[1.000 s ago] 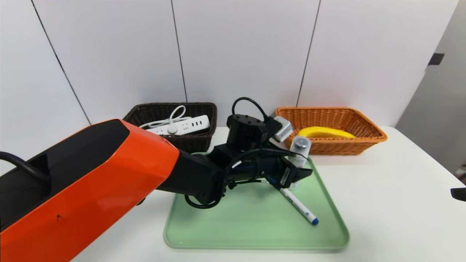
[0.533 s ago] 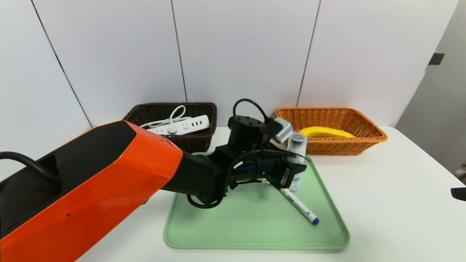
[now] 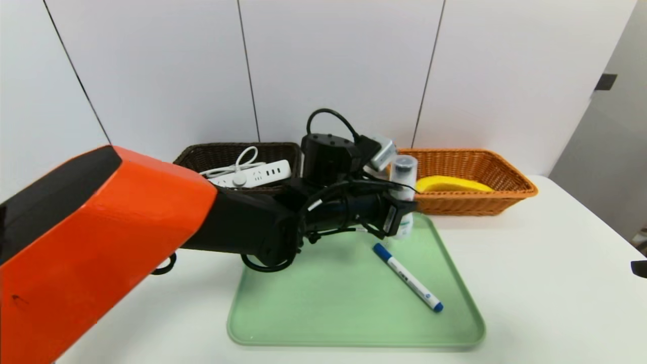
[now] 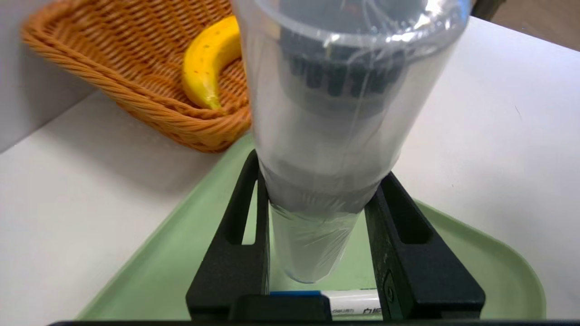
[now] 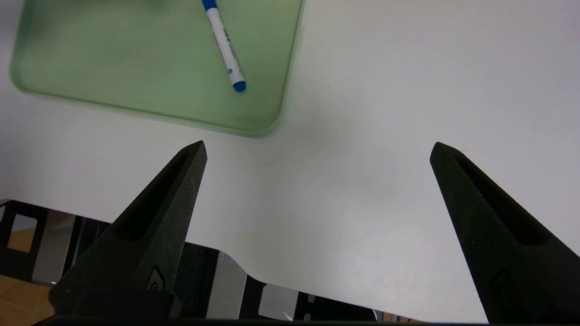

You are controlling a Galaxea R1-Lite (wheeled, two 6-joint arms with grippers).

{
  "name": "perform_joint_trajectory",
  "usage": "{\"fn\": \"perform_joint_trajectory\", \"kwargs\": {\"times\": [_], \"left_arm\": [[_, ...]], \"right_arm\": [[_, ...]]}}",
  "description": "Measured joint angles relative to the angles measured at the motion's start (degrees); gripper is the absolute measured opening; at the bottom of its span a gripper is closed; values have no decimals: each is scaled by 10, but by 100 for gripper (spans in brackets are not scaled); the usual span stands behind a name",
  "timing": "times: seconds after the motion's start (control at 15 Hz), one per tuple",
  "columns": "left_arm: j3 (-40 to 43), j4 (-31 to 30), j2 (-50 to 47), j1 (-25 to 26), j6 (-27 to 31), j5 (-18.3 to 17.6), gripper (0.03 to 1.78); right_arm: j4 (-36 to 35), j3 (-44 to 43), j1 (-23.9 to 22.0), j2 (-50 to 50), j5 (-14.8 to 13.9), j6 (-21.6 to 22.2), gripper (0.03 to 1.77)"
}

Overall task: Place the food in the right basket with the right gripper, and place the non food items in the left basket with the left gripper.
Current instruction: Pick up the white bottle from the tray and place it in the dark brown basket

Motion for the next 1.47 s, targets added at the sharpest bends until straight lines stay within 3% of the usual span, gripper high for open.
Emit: {"fn": "perform_joint_trajectory", "kwargs": {"times": [0.27,0.6,1.07,1.47], "left_arm": [[-24,84,-59,42,-12,14,62],[-102,212,-111,139,-15,61,62],[-97,241,-133,266,-14,63,62],[-22,199,-117,279,-13,60,62]], "right_arm": [[-1,0,2,-6,4,-1,170],[-2,-5,7,-9,5,-2,170],[-1,-5,11,-10,5,-6,170],[2,-2,9,-14,1,-6,170]]}}
